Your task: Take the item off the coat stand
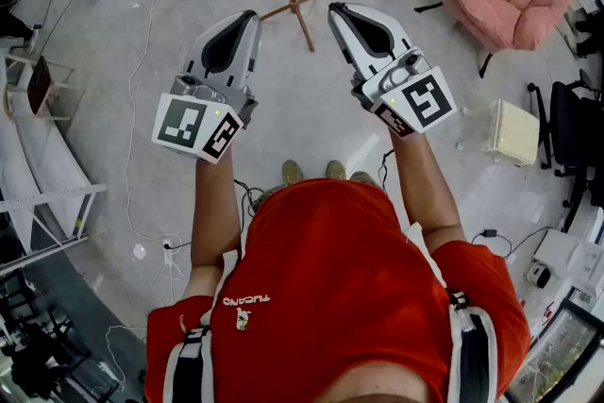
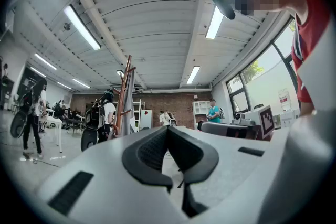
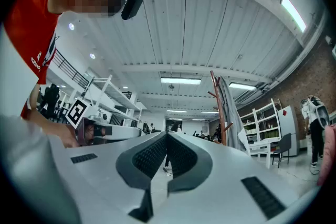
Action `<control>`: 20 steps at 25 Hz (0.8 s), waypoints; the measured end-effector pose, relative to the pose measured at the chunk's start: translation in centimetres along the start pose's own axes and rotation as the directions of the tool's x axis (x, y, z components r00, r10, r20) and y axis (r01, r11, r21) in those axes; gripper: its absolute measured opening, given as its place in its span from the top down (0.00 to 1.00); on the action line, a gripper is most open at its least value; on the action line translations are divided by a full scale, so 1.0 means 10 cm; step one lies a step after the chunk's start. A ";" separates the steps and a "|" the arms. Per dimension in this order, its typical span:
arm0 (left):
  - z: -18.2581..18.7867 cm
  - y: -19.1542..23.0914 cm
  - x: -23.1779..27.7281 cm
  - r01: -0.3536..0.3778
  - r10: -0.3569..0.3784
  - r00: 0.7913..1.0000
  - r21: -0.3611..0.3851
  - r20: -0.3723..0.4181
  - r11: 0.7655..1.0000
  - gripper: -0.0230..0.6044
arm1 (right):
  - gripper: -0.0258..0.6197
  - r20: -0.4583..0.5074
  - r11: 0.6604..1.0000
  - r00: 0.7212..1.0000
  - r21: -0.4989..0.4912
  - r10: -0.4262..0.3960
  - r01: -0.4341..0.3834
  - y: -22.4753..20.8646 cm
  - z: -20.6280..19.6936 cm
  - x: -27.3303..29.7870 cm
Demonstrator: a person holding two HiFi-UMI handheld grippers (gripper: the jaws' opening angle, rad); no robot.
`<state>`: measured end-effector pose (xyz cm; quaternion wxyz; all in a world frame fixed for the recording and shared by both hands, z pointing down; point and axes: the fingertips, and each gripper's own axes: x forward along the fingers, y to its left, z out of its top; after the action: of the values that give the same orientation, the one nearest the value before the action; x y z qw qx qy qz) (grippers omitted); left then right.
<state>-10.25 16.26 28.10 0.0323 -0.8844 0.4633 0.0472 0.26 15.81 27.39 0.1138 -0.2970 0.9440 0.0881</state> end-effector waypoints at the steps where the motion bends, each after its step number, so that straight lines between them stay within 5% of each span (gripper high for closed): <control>1: -0.01 0.02 -0.01 0.000 0.000 1.000 -0.001 0.000 1.000 0.95 | 0.92 -0.001 1.000 1.000 -0.002 0.000 0.000 0.01 -0.01 0.02; 20: -0.03 0.78 -0.04 0.045 -0.044 0.998 -0.027 0.046 0.999 0.95 | 0.92 -0.039 0.995 0.995 -0.037 -0.090 0.089 0.13 -0.21 0.54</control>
<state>-16.90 12.12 28.29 0.0313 -0.8935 0.4420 0.0730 -5.14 13.42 28.06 0.0933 -0.3427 0.9301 0.0936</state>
